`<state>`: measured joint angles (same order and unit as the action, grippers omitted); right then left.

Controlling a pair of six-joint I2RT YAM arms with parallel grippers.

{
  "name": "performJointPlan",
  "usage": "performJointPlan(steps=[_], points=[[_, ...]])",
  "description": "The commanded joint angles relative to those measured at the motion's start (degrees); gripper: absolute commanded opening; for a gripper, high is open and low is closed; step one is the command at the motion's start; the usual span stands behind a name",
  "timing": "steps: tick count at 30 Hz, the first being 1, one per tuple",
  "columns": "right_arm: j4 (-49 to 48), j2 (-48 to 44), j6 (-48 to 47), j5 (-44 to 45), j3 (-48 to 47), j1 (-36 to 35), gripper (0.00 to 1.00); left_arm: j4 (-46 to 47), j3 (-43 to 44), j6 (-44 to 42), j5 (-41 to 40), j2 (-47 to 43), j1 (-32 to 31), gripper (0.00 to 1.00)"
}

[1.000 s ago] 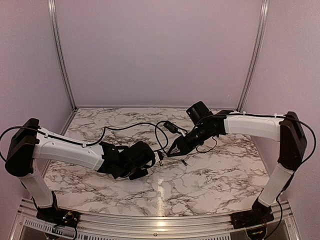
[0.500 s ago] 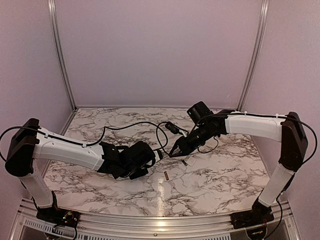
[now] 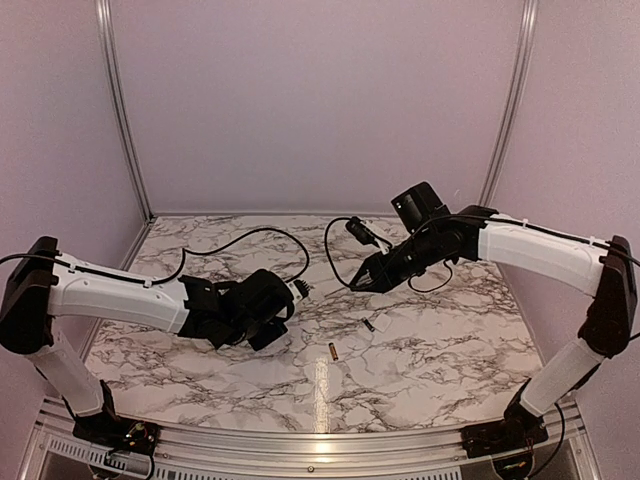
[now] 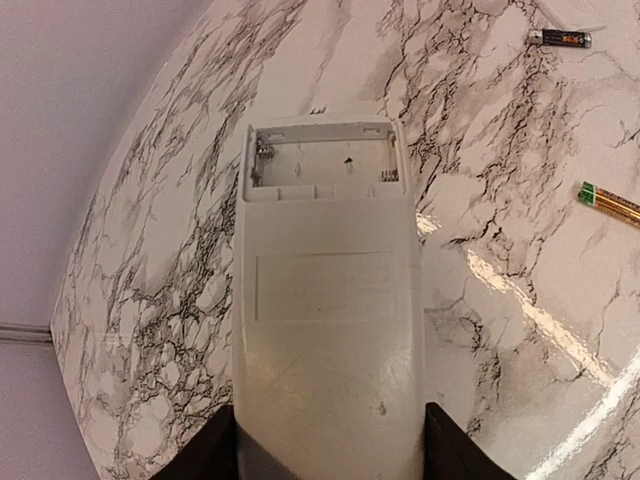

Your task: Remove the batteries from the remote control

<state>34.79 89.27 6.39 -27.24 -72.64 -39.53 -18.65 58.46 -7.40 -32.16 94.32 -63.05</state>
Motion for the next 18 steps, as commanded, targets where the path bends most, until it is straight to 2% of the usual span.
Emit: performJointPlan(steps=[1,5,11,18], points=[[-0.2,-3.2,3.1,7.1,-1.9,-0.2,0.0,1.1,-2.0,10.5,1.2,-2.3,2.1,0.16],[-2.6,-5.9,5.0,10.7,-0.9,-0.2,0.0,1.6,-3.2,19.1,0.2,-2.7,4.4,0.16],[-4.3,-8.4,6.2,11.2,-0.1,-0.2,0.0,1.3,-5.9,30.8,-1.7,-3.0,8.2,0.16],[-4.7,-8.5,7.6,11.9,0.9,-0.2,0.0,5.6,-11.2,36.5,1.1,-1.7,11.1,0.21]])
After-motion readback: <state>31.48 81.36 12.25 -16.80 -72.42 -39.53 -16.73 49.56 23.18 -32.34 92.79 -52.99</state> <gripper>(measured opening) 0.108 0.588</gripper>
